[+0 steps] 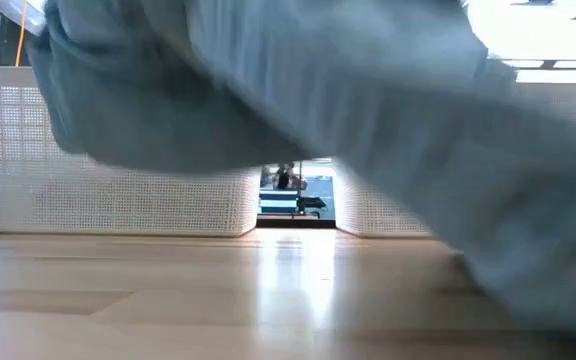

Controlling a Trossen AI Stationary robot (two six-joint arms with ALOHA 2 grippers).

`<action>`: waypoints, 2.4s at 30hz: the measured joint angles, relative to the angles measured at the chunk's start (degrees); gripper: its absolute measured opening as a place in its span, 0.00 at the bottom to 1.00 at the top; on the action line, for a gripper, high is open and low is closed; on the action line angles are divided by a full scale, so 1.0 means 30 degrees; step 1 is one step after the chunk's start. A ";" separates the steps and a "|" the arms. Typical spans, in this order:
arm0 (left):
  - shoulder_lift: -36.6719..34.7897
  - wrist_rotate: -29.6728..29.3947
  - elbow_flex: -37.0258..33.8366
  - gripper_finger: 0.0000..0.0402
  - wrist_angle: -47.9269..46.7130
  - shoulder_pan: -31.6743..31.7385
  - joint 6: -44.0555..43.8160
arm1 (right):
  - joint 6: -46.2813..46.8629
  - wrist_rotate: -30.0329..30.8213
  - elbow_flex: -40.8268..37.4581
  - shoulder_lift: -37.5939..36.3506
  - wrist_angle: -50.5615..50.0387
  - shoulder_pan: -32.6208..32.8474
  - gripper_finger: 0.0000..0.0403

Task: Sort clothes
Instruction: Put the light blue pants into the left white laundry bin

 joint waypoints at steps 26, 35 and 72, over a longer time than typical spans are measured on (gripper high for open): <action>-0.6020 -1.9381 1.3295 0.09 -0.8495 -0.1168 1.8072 | -0.5416 1.0516 -0.0037 -0.2819 -0.2064 1.1168 0.52; -0.8761 -1.9225 1.3303 0.09 -1.4871 0.4052 1.4382 | -0.5398 1.0516 -0.0037 -0.1917 -0.1829 1.1171 0.52; -0.0752 1.1211 0.4006 0.19 -1.3001 2.2670 0.6945 | -0.2539 1.0496 -0.0052 -0.1896 -0.2917 0.9000 0.52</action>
